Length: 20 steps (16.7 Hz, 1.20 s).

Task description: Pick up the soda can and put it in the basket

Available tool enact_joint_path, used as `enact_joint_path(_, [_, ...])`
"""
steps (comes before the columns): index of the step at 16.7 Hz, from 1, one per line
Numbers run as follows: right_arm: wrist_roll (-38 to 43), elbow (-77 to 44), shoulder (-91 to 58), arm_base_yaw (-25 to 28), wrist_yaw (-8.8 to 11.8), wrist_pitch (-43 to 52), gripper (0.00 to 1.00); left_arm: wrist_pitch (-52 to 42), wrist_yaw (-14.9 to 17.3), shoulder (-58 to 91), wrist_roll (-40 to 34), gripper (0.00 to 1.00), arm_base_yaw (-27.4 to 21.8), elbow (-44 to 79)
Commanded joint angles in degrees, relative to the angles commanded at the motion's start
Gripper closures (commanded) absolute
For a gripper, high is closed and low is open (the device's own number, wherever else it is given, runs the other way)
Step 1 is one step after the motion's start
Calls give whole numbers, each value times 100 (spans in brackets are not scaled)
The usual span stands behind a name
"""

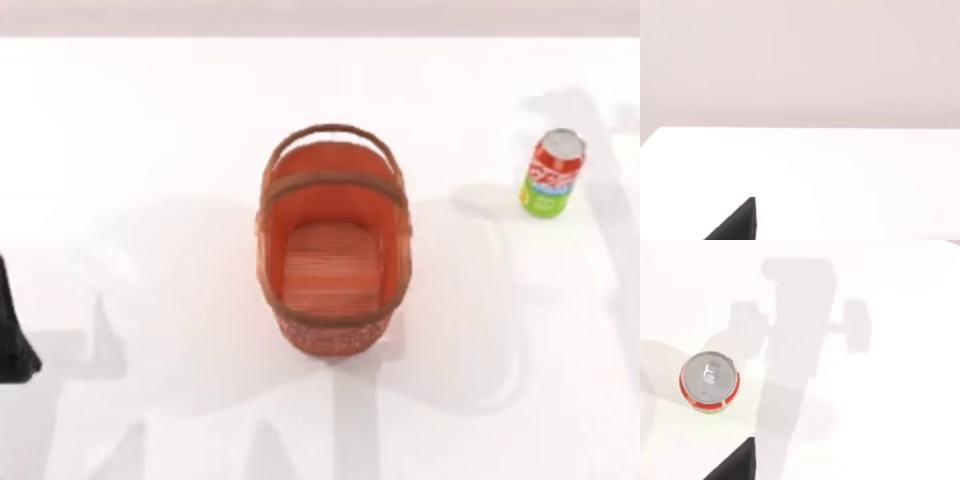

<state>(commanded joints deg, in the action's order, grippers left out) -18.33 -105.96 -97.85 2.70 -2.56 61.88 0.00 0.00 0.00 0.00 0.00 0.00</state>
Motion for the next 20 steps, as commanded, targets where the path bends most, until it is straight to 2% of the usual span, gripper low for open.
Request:
enact_joint_path(4, [-572, -1898, -2128, 304, 94, 925, 0, 0, 0, 0, 0, 0, 0, 0])
enact_joint_path(8, [-1092, -2914, -3750, 600, 179, 1793, 0, 0, 0, 0, 0, 0, 0, 0])
enact_joint_path(12, [-1380, -3229, -4471, 763, 220, 2344, 0, 0, 0, 0, 0, 0, 0, 0])
enact_joint_path(20, [-1402, -2987, -4477, 765, 223, 2129, 0, 0, 0, 0, 0, 0, 0, 0])
